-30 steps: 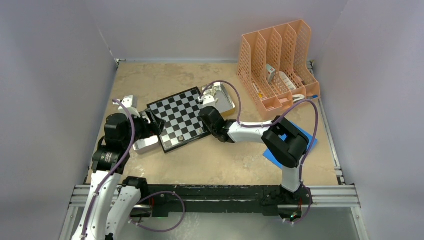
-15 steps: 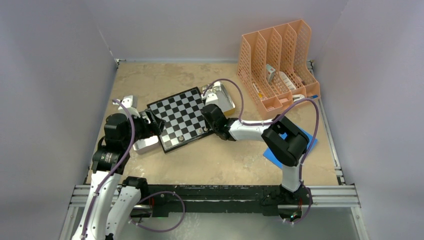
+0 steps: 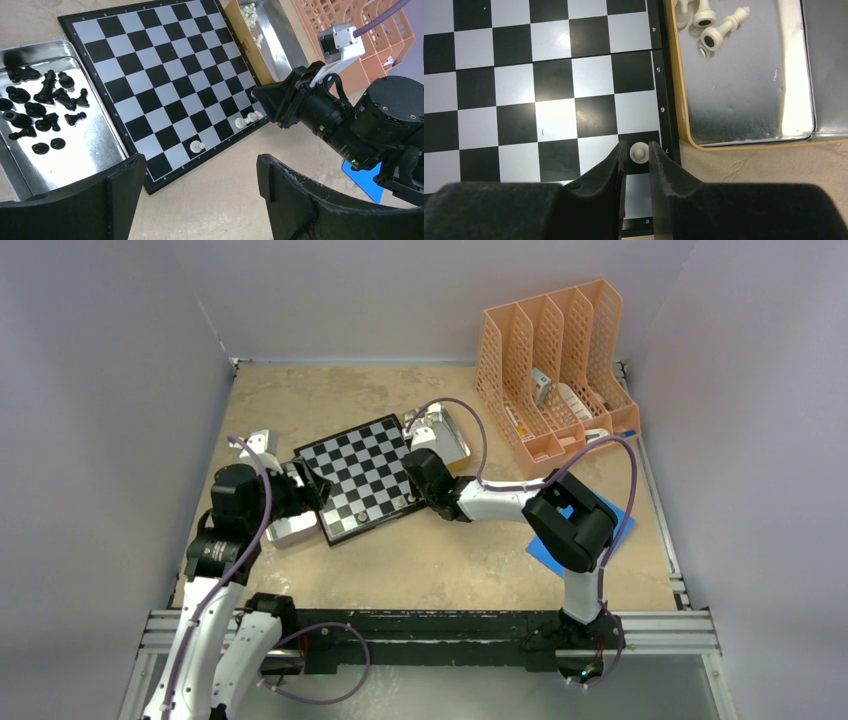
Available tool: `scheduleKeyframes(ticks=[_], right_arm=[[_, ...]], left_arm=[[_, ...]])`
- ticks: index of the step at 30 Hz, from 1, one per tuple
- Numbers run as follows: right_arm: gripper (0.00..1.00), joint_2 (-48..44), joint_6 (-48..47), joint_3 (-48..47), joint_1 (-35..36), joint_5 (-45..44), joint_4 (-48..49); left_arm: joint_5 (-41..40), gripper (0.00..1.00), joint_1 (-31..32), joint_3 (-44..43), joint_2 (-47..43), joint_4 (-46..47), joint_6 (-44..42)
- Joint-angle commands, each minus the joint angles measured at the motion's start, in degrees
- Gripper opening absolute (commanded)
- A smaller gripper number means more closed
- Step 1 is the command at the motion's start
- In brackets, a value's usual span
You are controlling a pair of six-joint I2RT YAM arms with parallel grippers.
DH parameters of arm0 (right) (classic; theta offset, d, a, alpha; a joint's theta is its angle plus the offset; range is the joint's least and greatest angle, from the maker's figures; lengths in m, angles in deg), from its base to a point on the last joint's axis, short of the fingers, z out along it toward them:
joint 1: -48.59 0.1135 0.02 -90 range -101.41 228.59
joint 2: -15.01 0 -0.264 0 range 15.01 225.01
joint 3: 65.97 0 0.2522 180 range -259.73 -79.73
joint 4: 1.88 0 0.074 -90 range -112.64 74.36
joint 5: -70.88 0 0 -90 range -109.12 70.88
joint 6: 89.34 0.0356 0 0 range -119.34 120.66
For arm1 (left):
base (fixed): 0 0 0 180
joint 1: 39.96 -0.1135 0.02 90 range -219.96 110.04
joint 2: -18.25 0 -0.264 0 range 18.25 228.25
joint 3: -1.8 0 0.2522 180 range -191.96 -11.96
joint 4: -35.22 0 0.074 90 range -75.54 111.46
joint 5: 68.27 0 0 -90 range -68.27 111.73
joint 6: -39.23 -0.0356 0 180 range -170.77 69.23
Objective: Set up the chess pieces on the board
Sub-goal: Place the chess piece on the chessboard, then pick up the chess piece from the storage box.
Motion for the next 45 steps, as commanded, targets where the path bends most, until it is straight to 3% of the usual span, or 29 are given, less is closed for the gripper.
scheduleKeyframes(ticks=[1,13,24,32,45], right_arm=[[0.26,-0.6,1.1,-2.2,-0.1,-0.9,0.5],[0.32,-4.0,-1.0,-10.2,-1.3,-3.4,-3.5],[0.33,-3.6,-4.1,-16.8,-10.0,-1.3,-4.6],[0.32,-2.9,-5.4,-15.0,-14.4,2.5,-2.7],[0.32,-8.0,-2.3,-9.7,-15.5,6.2,-2.2]], left_arm=[[2.1,0.81,-0.4,0.1,1.0,2.1,-0.7],[4.6,0.81,-0.4,0.4,0.6,3.0,-1.4],[10.3,0.81,-0.2,1.0,3.5,4.2,-2.3],[10.1,0.83,-0.2,1.1,4.1,4.3,-2.1],[8.5,0.84,-0.1,0.6,3.2,3.6,-2.2]])
